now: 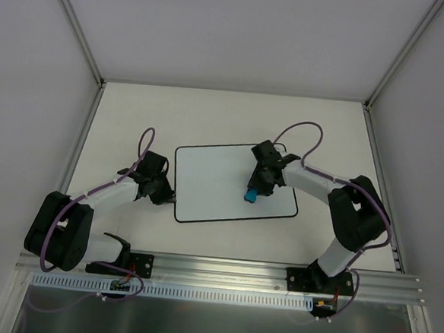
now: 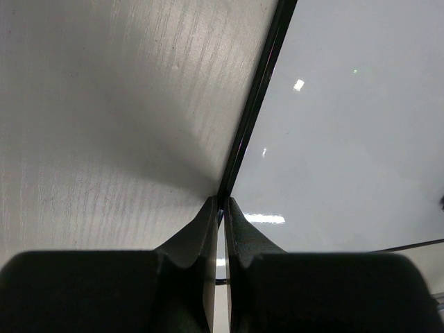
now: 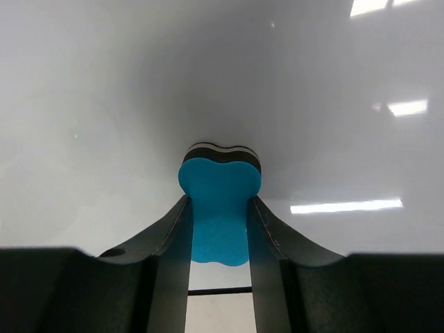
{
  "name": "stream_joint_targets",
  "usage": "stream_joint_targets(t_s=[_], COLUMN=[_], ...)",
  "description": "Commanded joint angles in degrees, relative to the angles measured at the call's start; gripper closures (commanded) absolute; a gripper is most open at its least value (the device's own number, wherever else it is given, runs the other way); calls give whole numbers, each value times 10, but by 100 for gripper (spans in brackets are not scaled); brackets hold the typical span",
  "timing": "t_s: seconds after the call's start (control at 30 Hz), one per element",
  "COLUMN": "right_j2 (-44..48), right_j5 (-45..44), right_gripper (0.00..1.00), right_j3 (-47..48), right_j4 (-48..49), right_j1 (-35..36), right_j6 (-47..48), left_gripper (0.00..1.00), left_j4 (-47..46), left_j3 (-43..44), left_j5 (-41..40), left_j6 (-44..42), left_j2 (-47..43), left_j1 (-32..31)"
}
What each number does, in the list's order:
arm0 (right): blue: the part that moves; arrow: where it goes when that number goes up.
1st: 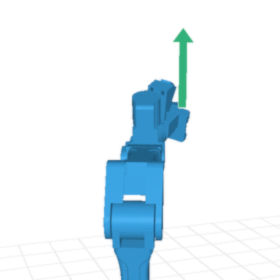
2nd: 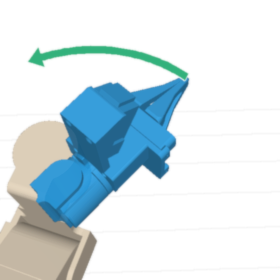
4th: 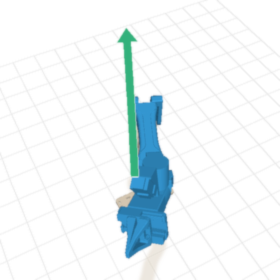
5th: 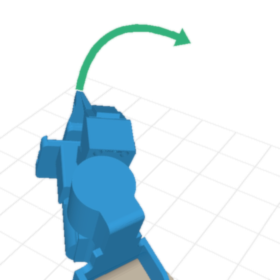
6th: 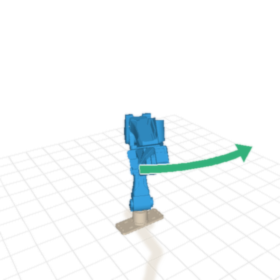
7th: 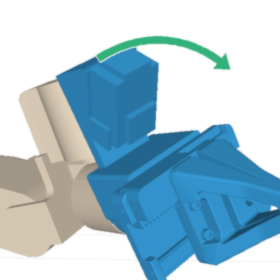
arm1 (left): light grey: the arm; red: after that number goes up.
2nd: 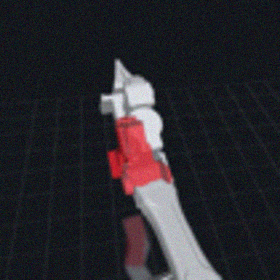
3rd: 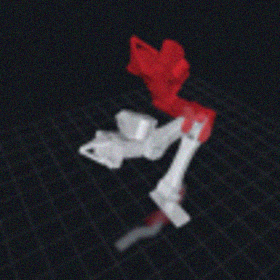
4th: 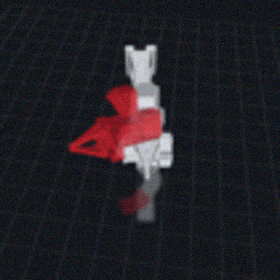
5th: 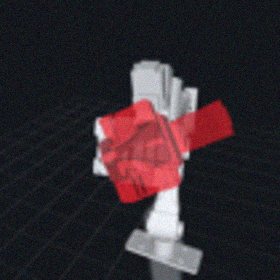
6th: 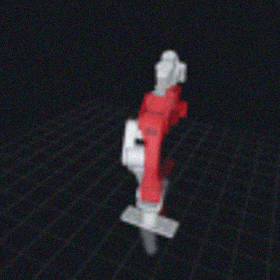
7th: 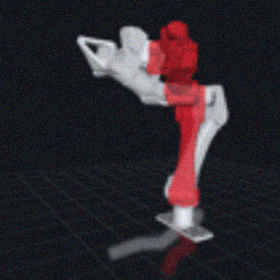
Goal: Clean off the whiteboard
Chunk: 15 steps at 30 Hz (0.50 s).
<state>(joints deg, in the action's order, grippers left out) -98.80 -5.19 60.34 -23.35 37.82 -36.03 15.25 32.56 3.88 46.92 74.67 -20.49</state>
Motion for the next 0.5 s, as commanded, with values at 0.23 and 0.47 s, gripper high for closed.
stream_joint_targets(t_s=[0.23, 0.47], right_j2=[163, 165], right_j5=[-114, -123], right_gripper=[100, 100], right_j3=[-76, -12], right_j4=[-66, -65], right_j1=[-184, -359], right_j6=[105, 178], left_gripper=[100, 100], left_j4=[44, 44], left_j3=[-4, 0], left_j5=[-35, -35], left_j6=[-14, -18], left_j2=[5, 5], left_j1=[8, 7])
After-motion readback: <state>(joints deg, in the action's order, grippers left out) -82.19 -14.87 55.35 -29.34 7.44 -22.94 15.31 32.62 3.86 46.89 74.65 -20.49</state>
